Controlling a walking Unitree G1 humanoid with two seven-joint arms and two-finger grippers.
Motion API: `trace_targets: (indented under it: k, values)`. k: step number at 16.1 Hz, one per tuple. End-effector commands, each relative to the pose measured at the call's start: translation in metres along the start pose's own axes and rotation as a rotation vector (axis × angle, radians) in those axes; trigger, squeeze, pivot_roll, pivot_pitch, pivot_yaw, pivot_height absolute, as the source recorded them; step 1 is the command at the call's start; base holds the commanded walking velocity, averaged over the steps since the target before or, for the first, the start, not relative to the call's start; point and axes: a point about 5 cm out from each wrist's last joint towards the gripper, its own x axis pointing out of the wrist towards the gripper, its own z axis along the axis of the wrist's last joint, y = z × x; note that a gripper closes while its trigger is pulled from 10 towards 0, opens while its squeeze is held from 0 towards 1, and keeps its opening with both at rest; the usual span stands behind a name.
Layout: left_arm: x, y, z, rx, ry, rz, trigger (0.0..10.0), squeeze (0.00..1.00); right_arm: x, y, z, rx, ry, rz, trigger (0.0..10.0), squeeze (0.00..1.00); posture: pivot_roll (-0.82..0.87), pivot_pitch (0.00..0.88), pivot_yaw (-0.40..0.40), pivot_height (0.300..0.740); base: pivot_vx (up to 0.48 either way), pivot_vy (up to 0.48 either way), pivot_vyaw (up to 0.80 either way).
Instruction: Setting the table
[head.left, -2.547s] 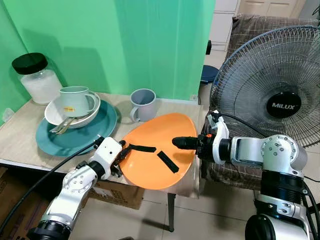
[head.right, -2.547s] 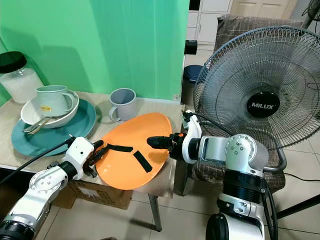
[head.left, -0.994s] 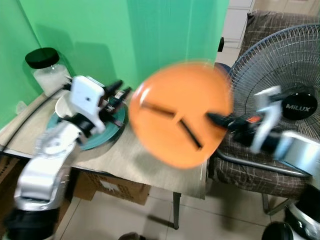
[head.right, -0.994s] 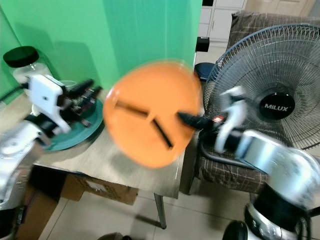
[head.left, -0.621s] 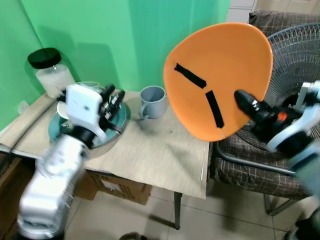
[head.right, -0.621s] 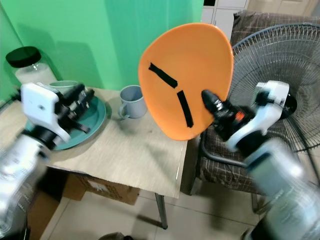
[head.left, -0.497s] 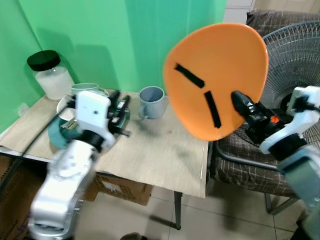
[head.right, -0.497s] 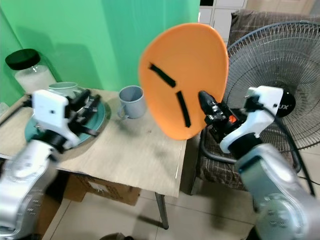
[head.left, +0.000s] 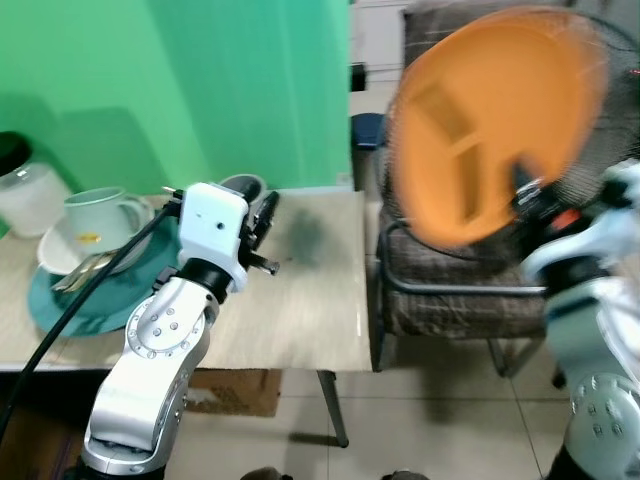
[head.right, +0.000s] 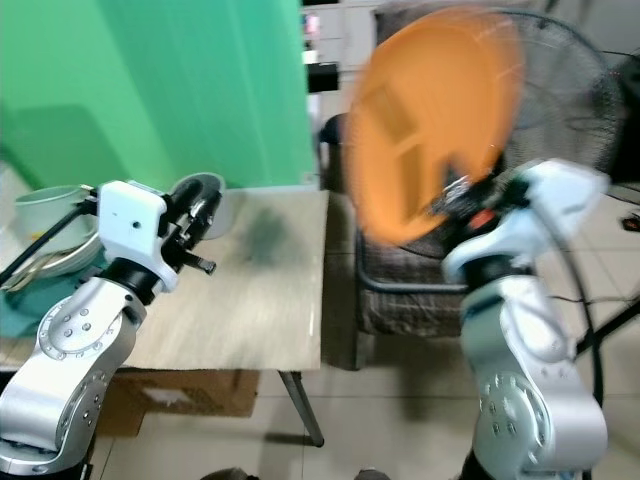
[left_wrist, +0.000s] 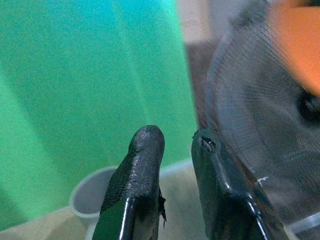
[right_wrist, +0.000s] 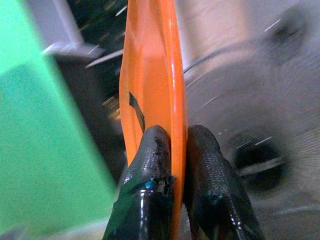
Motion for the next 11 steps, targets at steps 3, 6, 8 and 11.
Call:
trace_targets:
  k: [3, 6, 8, 11]
  values:
    - [0.005, 0.012, 0.014, -0.043, -0.130, 0.204, 10.0, 0.00, 0.004, 0.008, 0.011, 0.028, -0.063, 0.050, 10.0, 0.00, -0.06, 0.000, 0.098, 0.740, 0.000, 0.000, -0.80]
    - [-0.001, 0.007, 0.013, -0.021, -0.129, 0.127, 10.0, 0.00, 0.006, 0.016, 0.009, 0.023, -0.087, 0.062, 10.0, 0.00, -0.09, 0.000, 0.110, 0.740, 0.000, 0.000, -0.80]
    - [0.000, 0.003, -0.002, -0.028, -0.047, 0.052, 10.0, 0.00, 0.001, 0.022, 0.002, 0.031, -0.030, 0.110, 10.0, 0.00, -0.10, 0.000, 0.111, 0.740, 0.000, 0.000, -0.80]
    - [-0.007, 0.008, -0.008, 0.022, 0.003, 0.051, 10.0, 0.00, -0.004, 0.020, -0.017, -0.002, 0.106, 0.243, 10.0, 0.00, -0.05, 0.000, 0.075, 0.740, 0.000, 0.000, -0.80]
